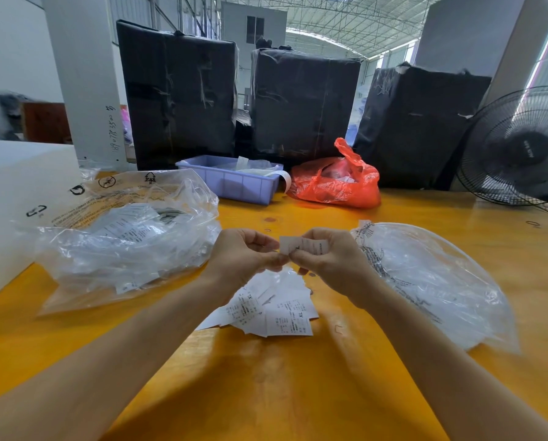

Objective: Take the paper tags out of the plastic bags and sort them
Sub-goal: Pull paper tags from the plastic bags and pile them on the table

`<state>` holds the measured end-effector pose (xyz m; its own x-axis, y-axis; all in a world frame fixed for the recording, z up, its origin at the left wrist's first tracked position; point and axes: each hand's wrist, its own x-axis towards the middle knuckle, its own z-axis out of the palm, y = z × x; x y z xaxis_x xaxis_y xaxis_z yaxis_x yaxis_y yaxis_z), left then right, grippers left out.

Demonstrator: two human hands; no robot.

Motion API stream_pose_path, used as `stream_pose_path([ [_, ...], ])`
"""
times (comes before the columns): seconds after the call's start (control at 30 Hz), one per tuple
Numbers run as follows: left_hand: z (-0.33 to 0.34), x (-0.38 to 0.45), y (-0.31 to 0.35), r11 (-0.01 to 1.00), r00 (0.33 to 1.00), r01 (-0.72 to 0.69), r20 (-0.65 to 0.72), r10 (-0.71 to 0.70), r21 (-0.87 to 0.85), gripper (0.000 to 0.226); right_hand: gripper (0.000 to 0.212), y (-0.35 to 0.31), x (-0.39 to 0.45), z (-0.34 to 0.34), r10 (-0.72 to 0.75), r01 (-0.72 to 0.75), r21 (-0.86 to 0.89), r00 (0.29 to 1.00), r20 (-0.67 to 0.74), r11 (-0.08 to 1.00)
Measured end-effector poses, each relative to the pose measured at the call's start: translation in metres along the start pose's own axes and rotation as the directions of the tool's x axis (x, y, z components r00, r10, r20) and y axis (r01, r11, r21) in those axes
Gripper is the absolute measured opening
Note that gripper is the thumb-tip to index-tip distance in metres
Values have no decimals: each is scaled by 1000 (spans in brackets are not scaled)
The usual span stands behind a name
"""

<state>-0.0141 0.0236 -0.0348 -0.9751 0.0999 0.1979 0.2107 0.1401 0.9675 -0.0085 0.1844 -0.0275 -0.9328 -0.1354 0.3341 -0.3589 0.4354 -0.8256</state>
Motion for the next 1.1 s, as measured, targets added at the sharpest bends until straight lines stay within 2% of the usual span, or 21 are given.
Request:
stream_pose_path([
  [0.2, 0, 0, 0, 998, 999, 3, 33, -5, 57, 27, 26, -1, -3, -11, 27, -30, 52, 998, 62, 998],
  [0.43, -3, 2, 2, 990, 981, 135, 144, -128, -40, 32, 14, -2, -2, -9, 62, -64, 41, 997, 51, 997],
  [0.63, -5, 3, 6, 966, 972, 201, 157, -176, -160, 34, 15, -1, -1, -9, 151, -165, 103, 979, 135, 981],
  [0.77, -9, 3, 10, 953, 954, 254, 204, -220, -162, 37, 15, 2, 0, -13, 181, -197, 138, 976, 123, 970],
  [0.9, -8, 2, 10, 952, 957, 254, 185, -222, -172, 38, 18, 3, 1, -13, 205, -219, 156, 974, 99, 963],
  [1.1, -7, 2, 8, 944, 962, 257, 144, -230, -206, 33, 13, 3, 2, -14, 171, -174, 138, 985, 30, 975],
])
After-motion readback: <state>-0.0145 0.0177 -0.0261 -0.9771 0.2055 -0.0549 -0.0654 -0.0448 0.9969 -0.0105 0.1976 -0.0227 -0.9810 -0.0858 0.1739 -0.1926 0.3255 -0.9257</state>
